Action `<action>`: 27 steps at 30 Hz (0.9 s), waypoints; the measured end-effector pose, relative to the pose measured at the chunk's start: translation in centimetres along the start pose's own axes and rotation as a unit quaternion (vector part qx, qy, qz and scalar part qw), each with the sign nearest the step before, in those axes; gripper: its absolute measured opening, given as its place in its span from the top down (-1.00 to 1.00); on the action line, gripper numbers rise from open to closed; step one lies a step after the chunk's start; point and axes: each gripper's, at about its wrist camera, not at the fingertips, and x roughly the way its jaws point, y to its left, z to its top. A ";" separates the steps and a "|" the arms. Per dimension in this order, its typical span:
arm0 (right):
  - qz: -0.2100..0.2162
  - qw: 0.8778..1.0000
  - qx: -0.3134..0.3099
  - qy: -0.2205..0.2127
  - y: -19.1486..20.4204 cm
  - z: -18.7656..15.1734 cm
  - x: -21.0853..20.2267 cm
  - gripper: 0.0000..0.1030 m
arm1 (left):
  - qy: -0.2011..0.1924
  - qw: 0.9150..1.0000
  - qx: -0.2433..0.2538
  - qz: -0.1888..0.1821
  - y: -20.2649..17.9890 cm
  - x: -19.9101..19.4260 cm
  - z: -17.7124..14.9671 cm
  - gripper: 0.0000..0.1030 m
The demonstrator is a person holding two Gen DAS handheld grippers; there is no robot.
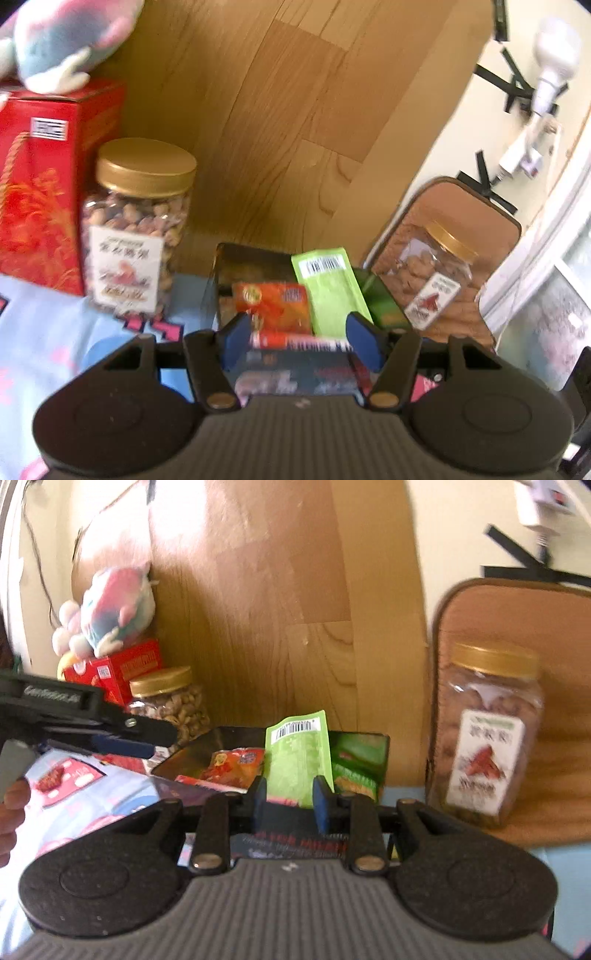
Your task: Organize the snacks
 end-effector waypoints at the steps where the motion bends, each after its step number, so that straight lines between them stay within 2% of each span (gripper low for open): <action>1: 0.000 1.000 0.015 -0.003 0.0 -0.3 -0.7 0.42 | -0.002 1.000 0.006 0.007 -0.3 -0.8 -0.7 -0.14; 6: 0.006 0.994 0.111 -0.009 0.2 -2.7 -4.8 0.41 | -0.007 0.999 0.033 0.039 -2.0 -3.8 -4.9 -0.17; 11: 0.006 0.984 0.179 -0.001 1.2 -5.2 -7.9 0.28 | -0.005 0.997 0.045 0.063 -3.3 -5.9 -8.9 -0.43; 12: 0.006 0.982 0.188 0.003 1.5 -5.6 -8.4 0.28 | -0.007 0.996 0.050 0.068 -3.5 -6.4 -9.6 -0.56; 18: 0.007 0.979 0.204 0.021 3.4 -7.1 -10.6 0.27 | -0.022 0.990 0.088 0.105 -4.9 -8.7 -12.3 -0.86; 20: 0.007 0.979 0.201 0.024 4.2 -7.3 -11.3 0.21 | -0.025 0.990 0.084 0.112 -4.9 -9.5 -12.8 -0.99; 22: 0.003 0.981 0.194 0.025 5.1 -7.5 -12.0 0.02 | -0.032 0.987 0.087 0.130 -5.0 -10.2 -13.3 -1.00; 27: -0.005 0.981 0.192 0.033 6.3 -8.0 -12.9 -0.30 | -0.022 0.984 0.082 0.159 -4.7 -11.3 -14.3 -1.00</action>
